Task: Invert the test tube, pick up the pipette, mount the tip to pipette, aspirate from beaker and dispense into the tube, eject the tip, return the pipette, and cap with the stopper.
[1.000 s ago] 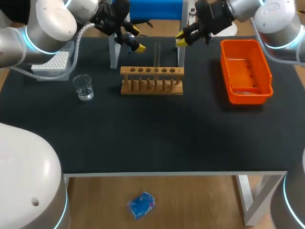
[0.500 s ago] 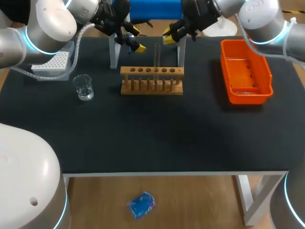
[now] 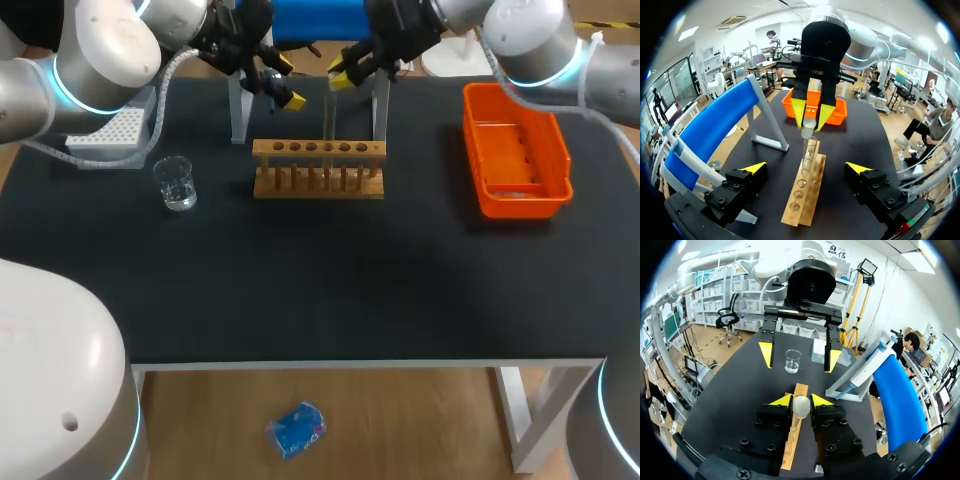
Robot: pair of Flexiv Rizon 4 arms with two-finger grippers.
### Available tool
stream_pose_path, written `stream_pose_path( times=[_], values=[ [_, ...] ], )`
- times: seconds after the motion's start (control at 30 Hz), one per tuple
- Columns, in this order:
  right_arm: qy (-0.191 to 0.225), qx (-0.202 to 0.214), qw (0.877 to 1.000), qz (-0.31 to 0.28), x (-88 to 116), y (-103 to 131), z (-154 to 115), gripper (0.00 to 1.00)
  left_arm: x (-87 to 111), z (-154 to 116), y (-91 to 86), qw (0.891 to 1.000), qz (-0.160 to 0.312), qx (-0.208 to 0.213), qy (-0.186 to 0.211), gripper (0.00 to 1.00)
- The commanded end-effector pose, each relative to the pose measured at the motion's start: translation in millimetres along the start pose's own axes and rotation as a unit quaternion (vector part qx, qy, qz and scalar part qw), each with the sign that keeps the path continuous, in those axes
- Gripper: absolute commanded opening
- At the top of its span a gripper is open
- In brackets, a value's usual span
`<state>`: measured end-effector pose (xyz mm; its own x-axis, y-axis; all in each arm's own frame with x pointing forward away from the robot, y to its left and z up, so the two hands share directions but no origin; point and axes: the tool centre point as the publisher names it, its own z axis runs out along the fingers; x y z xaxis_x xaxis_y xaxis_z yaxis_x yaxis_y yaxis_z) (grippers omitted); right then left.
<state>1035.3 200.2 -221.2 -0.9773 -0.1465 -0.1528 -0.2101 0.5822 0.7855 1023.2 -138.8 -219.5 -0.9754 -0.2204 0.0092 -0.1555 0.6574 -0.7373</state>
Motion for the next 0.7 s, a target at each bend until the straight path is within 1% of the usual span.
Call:
stream_pose_path(
  times=[0.03,0.23,0.53,0.7],
  values=[
    [0.007,0.0,1.0,0.002,-5.1,-3.5,5.2,0.0,-0.8,-1.1,-0.6,1.0,-0.001,-0.002,0.002,1.0],
    [0.01,0.002,1.0,0.004,-5.0,-3.7,6.3,0.0,-0.8,-1.1,-0.6,1.0,-0.001,-0.002,0.002,1.0],
    [0.007,0.004,1.0,-0.005,-8.6,6.5,2.0,0.0,-0.8,-1.1,-0.6,1.0,-0.001,-0.002,0.002,1.0],
    [0.009,0.004,1.0,-0.008,-9.5,7.7,5.3,0.0,-0.8,-1.1,-0.6,1.0,-0.001,-0.002,0.002,1.0]
  ],
)
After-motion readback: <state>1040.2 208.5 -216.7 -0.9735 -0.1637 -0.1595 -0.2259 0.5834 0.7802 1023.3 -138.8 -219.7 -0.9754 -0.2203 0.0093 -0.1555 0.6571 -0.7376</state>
